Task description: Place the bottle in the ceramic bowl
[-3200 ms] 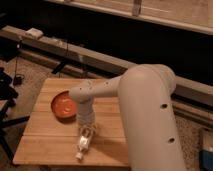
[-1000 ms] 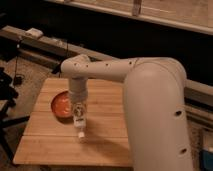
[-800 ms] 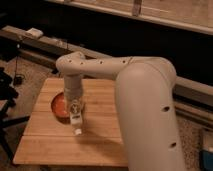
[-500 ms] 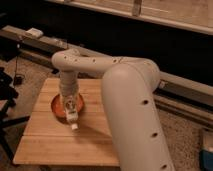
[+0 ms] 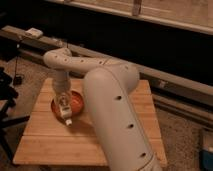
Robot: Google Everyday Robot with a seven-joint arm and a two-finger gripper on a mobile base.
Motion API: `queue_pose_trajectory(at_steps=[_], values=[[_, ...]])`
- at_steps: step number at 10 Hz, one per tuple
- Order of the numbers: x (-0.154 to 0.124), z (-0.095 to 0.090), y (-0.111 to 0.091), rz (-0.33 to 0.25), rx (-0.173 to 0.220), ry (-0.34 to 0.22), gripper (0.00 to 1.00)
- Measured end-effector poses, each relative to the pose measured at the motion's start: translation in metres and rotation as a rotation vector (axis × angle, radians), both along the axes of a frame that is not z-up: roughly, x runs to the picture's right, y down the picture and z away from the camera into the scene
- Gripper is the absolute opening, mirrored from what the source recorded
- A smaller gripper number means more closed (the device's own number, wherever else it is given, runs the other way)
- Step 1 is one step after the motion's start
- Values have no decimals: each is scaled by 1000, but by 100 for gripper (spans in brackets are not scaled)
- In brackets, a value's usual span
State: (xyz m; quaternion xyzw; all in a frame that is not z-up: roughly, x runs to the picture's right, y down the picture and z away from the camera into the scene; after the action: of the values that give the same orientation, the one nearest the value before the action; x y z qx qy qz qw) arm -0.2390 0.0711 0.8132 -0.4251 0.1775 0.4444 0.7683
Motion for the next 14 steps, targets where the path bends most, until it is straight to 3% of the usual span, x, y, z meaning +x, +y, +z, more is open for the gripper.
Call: queue_pose_trajectory(at_steps=[3, 6, 14], values=[[-3, 5, -14, 56, 86, 18, 53], [-11, 7, -23, 101, 118, 23, 79], [-9, 8, -29, 168, 190, 36, 80]])
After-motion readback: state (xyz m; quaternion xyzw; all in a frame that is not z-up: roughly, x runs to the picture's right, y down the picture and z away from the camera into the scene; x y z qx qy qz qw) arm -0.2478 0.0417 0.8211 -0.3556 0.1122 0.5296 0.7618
